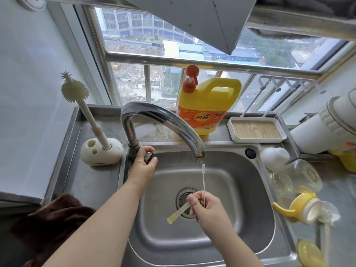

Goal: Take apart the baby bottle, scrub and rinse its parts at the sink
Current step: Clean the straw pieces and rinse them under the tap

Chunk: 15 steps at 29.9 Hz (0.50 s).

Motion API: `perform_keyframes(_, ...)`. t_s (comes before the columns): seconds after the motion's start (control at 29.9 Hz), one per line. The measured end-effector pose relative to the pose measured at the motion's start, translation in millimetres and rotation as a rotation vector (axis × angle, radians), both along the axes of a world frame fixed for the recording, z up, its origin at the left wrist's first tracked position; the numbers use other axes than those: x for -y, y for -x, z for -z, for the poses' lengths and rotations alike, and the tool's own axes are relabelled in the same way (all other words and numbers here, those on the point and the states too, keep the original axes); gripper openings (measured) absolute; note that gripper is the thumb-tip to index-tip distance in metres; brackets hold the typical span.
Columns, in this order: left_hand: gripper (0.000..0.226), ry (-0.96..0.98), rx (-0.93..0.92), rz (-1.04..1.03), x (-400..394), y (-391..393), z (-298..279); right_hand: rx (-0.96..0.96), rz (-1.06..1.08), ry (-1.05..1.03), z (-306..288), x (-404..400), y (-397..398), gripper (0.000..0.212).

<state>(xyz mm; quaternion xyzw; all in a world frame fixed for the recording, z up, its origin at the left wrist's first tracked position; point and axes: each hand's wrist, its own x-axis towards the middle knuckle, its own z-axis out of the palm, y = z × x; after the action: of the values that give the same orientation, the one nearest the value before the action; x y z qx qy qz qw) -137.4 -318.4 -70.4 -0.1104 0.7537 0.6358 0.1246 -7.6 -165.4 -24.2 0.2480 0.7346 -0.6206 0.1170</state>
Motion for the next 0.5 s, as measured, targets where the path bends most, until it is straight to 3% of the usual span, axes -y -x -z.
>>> perform_keyframes(0.13,0.023,-0.001,-0.003,0.002,-2,-1,-4,-0.017,0.022,0.030,-5,0,1,0.019)
perform_keyframes(0.3,0.034,0.022,-0.004,0.021,1,-3,-5,-0.012,0.028,0.018,-5,0,-5,0.018)
perform_keyframes(0.5,0.023,0.061,0.007,0.147,9,-1,-12,-0.018,0.048,-0.018,-10,-11,-7,0.018)
